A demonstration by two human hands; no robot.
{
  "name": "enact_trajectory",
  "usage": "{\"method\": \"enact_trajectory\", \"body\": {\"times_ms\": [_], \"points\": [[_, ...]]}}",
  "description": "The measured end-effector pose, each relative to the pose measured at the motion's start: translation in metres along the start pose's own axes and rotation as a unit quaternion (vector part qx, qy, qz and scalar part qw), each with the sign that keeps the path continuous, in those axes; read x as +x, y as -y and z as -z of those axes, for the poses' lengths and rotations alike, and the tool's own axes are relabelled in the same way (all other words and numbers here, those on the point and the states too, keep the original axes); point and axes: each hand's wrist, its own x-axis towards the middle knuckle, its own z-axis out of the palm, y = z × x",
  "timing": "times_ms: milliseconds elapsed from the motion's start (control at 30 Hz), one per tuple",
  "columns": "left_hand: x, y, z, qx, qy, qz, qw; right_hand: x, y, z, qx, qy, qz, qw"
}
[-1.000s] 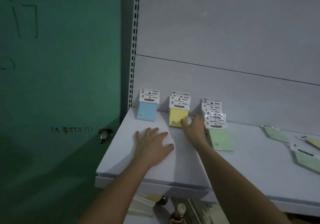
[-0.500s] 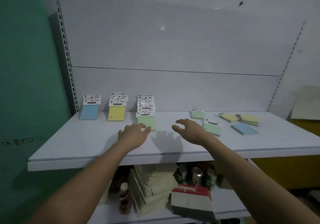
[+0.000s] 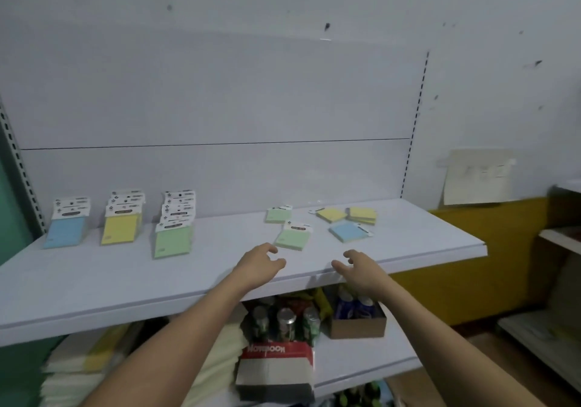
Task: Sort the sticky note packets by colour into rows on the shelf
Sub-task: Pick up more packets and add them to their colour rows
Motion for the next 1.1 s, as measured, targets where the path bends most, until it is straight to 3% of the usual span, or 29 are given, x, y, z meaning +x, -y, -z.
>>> {"method": "enact_trajectory", "body": {"times_ms": [167,400,533,600,667,800,933,1000,1100], "points": [[0.033,-0.008,-0.013,-0.017,-0.04,0.019,0.999,0.034,-0.027,0.015,0.017,-0.049,-0.038,0.998],[0.117,0.002,-0.037,0.021,-0.13,0.077,0.988,0.103,-0.05,0.028,-0.061,-0.121,-0.102,0.985],[0.163,-0.009,-0.055,0.126,-0.116,0.122,0.978,0.152,-0.054,0.031,-0.137,-0.092,-0.114,0.98],[0.179,-0.014,-0.06,0.128,-0.111,0.131,0.977,0.177,-0.051,0.028,-0.162,-0.061,-0.101,0.98],[0.19,-0.012,-0.064,0.076,-0.132,0.14,0.978,0.195,-0.049,0.021,-0.167,-0.035,-0.07,0.983],[0.184,-0.007,-0.074,-0.088,-0.244,0.119,0.959,0.207,-0.045,0.014,-0.119,0.025,0.005,0.993],[0.17,-0.016,-0.073,-0.201,-0.279,0.09,0.935,0.195,-0.033,0.022,0.01,0.061,0.107,0.992],[0.156,-0.022,-0.073,-0.272,-0.316,0.076,0.906,0.18,-0.033,0.026,0.112,0.07,0.136,0.982],[0.119,-0.035,-0.078,-0.415,-0.377,0.076,0.825,0.16,-0.047,0.029,0.243,0.093,0.14,0.955]]}}
